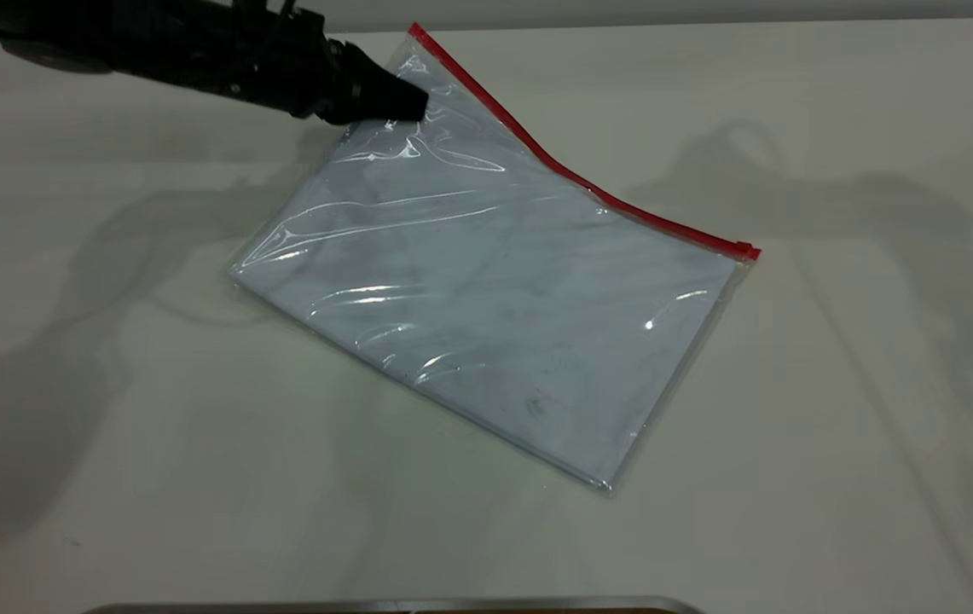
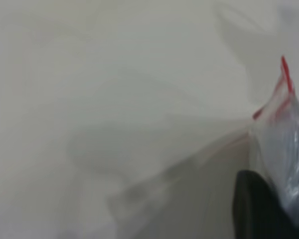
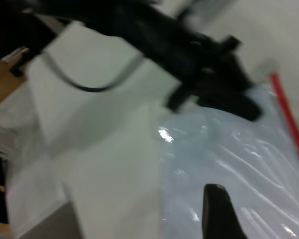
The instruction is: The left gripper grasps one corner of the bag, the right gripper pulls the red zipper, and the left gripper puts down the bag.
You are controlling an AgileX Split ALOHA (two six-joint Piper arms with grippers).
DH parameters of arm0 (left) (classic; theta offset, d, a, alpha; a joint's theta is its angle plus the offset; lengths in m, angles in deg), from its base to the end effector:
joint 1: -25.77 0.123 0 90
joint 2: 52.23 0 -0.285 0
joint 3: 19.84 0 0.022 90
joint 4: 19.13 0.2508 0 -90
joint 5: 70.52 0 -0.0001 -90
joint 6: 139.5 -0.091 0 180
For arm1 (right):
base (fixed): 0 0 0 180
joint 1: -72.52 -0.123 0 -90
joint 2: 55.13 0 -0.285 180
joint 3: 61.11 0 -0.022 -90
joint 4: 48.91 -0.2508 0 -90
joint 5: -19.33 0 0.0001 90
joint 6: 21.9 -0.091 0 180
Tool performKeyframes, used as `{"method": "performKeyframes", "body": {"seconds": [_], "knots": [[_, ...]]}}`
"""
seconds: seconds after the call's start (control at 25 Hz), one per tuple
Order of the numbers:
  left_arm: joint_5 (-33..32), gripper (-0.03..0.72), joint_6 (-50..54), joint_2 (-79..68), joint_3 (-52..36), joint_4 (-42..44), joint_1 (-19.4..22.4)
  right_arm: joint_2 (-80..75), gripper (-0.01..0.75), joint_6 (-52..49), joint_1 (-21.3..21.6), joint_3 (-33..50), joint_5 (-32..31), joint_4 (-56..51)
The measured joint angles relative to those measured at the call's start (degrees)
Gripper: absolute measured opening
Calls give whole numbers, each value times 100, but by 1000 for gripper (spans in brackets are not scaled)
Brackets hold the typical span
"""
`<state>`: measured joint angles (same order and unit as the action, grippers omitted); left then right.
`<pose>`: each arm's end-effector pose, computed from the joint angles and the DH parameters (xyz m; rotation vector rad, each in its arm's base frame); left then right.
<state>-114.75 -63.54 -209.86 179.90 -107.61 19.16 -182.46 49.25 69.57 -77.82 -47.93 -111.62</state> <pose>0.4799 -0.1196 0.0107 0.7761 2.1396 -0.8416 0.4302 0.0969 0.2335 -0.9659 2.1332 1.0476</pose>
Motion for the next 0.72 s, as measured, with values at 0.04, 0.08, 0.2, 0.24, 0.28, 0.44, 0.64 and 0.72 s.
{"method": "performKeyframes", "body": {"seconds": [0.04, 0.08, 0.2, 0.24, 0.28, 0.44, 0.64, 0.72], "knots": [[15, 260, 170, 68, 0, 0, 21, 252, 438, -192, 0, 0, -45, 100], [15, 310, 391, 153, 0, 0, 58, 503, 430, -440, 0, 0, -85, 232], [-284, 471, 1130, 615, 0, 71, 218, 1236, 418, -1232, 0, 7, -155, 918], [-539, 503, 1434, 784, 0, 125, 298, 1465, 416, -1545, 0, 7, -183, 1223], [-850, 536, 1646, 1011, 0, 220, 388, 1755, 414, -1859, 0, 7, -203, 1545], [-2002, 565, 2629, 2038, 0, 799, 782, 2932, 413, -3075, 0, 87, -281, 2905], [-2262, 563, 4143, 3509, 0, 2218, 1060, 4464, 413, -3988, 0, 1009, -349, 4104], [-2262, 562, 4571, 4013, 0, 3008, 1055, 4977, 413, -4264, 0, 1608, -349, 4332]]}}
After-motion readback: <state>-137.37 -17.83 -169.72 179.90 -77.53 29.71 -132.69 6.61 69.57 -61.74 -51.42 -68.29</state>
